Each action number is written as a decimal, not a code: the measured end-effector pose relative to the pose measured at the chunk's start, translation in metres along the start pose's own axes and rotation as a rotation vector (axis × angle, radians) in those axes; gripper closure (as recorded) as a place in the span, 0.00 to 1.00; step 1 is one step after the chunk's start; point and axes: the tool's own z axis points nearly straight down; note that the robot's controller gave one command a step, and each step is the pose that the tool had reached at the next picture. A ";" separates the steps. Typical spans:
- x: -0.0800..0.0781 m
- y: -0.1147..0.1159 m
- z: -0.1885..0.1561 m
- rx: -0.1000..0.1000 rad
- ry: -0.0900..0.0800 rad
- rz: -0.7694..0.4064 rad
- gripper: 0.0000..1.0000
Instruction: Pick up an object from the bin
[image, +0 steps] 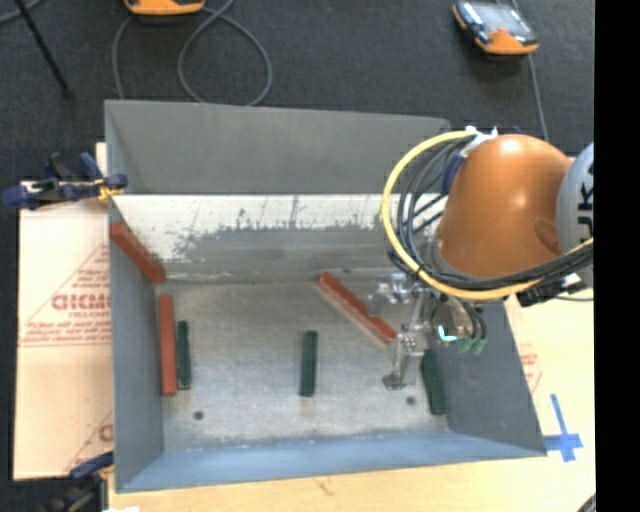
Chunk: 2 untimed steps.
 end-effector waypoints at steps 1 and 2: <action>-0.014 -0.017 0.103 0.000 -0.001 0.066 0.00; -0.067 0.059 0.175 -0.001 -0.006 -0.084 0.00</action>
Offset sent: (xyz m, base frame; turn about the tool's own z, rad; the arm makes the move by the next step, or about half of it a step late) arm 0.0135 -0.0168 -0.0993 0.0670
